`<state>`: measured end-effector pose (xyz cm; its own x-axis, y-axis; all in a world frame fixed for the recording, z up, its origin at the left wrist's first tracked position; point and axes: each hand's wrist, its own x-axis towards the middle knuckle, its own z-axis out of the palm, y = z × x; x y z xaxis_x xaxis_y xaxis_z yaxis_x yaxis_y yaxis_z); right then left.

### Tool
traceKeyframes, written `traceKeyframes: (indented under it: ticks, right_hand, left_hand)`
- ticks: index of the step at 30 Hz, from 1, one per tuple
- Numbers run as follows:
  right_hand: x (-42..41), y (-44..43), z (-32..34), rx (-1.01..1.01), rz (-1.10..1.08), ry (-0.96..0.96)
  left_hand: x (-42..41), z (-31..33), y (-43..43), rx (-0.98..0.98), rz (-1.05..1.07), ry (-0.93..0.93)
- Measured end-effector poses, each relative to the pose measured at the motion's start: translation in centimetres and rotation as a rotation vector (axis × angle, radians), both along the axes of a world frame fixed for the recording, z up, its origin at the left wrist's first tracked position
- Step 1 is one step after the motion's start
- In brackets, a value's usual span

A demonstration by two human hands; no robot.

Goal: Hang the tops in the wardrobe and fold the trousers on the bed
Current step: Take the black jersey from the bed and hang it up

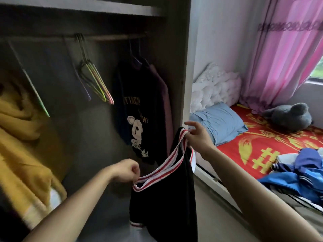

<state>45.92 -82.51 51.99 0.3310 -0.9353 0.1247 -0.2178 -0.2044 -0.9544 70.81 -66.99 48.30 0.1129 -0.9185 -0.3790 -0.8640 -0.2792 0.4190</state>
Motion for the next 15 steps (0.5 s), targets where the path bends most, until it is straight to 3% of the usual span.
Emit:
traceKeyframes:
  ticks: [5, 10, 12, 15]
  right_hand:
    - [6.2, 1.1, -0.3, 0.013, 0.217, 0.113]
    - [10.0, 2.7, 0.8, 0.077, 0.695, -0.016]
    - [11.3, 2.9, 1.4, 0.036, 0.736, -0.02]
    - [12.4, 2.3, 1.7, -0.089, 0.586, 0.037]
  left_hand:
    - [3.7, -0.7, -0.6, -0.423, 0.239, 0.205]
    - [7.2, 0.0, -0.5, -0.389, 0.246, 0.445]
    - [7.5, 0.9, -0.9, -0.387, 0.144, 0.471]
    - [7.3, 2.2, -1.9, -0.638, 0.047, 0.424]
